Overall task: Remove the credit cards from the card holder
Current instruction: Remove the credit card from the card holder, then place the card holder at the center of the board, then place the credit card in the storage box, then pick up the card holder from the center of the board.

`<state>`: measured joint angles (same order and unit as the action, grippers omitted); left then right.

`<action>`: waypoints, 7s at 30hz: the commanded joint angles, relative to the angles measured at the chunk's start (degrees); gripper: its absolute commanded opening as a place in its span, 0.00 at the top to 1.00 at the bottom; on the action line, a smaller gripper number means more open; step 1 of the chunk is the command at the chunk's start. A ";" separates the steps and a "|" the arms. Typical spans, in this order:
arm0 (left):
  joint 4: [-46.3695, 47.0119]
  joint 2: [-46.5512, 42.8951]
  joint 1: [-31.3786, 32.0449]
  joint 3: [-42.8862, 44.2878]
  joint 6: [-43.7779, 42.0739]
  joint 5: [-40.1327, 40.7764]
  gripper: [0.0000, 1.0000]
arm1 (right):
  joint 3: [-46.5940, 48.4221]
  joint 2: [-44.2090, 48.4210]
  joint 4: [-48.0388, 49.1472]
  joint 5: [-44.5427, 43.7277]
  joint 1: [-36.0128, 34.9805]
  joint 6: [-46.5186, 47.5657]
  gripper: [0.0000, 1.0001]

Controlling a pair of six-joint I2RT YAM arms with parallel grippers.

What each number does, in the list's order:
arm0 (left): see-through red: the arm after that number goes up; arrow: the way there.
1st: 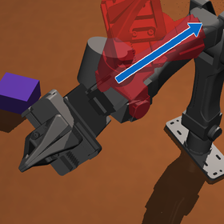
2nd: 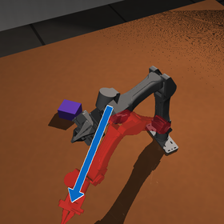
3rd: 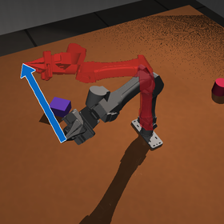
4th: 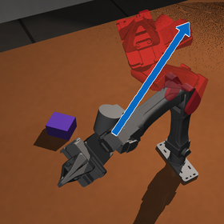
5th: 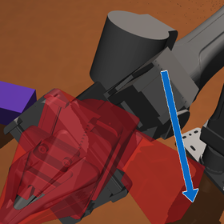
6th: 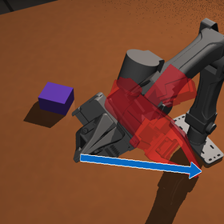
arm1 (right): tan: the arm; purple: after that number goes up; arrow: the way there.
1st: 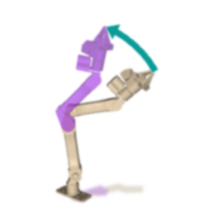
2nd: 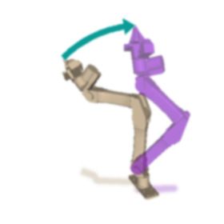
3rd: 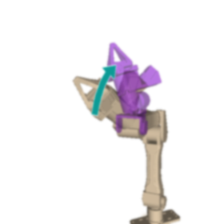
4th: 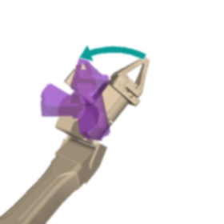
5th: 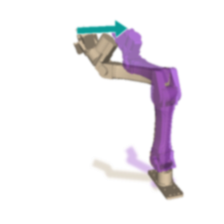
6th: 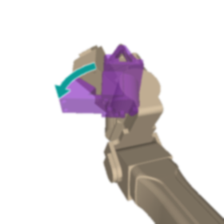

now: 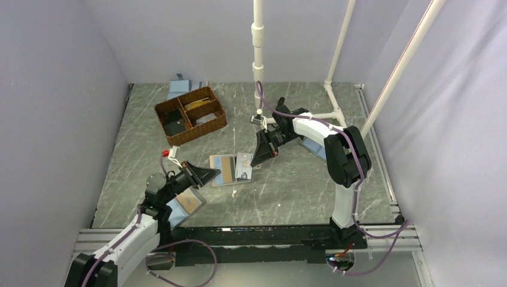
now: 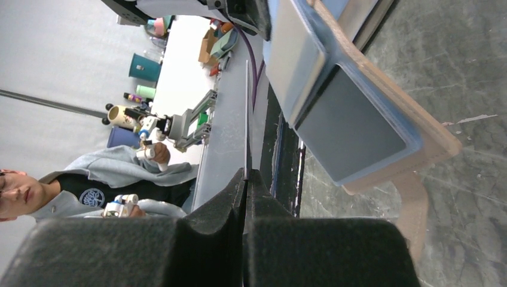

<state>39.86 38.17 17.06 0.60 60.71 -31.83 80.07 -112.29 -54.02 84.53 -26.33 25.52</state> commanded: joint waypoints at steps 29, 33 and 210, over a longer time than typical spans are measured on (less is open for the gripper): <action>7.77 41.90 -0.19 5.06 -0.95 1.37 0.83 | 2.19 -0.54 -0.47 1.51 0.05 2.44 1.00; -12.76 27.30 -0.18 7.35 -3.83 6.73 0.57 | 2.19 -0.64 -0.56 1.43 -0.03 2.67 1.00; -41.58 0.98 -7.62 17.41 -2.93 -5.45 0.37 | -9.69 12.21 28.12 -44.53 -16.82 -10.61 0.91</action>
<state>-9.63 39.44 6.35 20.75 51.88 -41.87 67.81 -98.83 -30.41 40.53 -42.87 22.98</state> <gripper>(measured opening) 0.657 0.117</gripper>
